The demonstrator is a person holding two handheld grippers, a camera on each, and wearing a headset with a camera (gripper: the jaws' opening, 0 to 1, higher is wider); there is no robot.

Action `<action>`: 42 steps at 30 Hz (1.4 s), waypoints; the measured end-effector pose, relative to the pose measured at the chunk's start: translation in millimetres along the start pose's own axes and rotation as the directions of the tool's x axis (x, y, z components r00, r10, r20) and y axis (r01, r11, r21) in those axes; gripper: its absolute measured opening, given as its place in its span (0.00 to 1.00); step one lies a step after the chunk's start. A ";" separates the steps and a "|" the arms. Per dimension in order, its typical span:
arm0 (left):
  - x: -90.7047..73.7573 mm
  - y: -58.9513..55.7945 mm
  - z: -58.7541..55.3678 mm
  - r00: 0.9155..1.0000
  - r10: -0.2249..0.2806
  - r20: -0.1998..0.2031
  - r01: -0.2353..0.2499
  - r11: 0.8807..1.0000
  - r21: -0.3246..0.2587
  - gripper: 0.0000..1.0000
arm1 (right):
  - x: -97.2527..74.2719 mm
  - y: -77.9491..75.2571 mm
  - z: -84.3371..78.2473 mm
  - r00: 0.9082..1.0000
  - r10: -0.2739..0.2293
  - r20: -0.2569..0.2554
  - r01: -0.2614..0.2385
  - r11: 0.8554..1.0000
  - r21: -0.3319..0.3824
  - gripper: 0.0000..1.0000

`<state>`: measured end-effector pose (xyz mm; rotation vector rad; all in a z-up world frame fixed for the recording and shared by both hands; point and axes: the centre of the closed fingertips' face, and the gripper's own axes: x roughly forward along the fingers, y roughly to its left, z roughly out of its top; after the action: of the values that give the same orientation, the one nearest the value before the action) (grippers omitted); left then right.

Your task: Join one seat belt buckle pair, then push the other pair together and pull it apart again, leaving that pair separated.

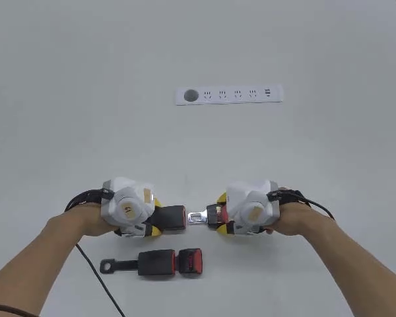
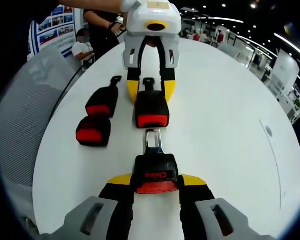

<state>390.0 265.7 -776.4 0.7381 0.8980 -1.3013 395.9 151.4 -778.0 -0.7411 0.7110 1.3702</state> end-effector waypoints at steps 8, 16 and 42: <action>1.8 0.9 -2.5 1.000 0.000 0.000 0.000 1.000 0.001 0.32 | -4.6 0.0 -8.8 1.000 0.002 -0.003 -0.002 1.000 -0.001 0.32; 4.5 2.9 -4.9 1.000 0.000 0.003 0.000 1.000 0.001 0.32 | -10.3 -2.1 -17.8 1.000 0.000 -0.004 0.000 1.000 0.003 0.32; -1.1 -2.3 3.5 1.000 0.001 0.011 -0.002 1.000 0.028 0.33 | -18.9 -1.2 -25.7 1.000 -0.003 0.000 0.003 1.000 0.003 0.34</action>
<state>388.1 262.9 -773.7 0.7527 0.8714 -1.3181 395.4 119.6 -777.9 -0.7396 0.7113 1.3668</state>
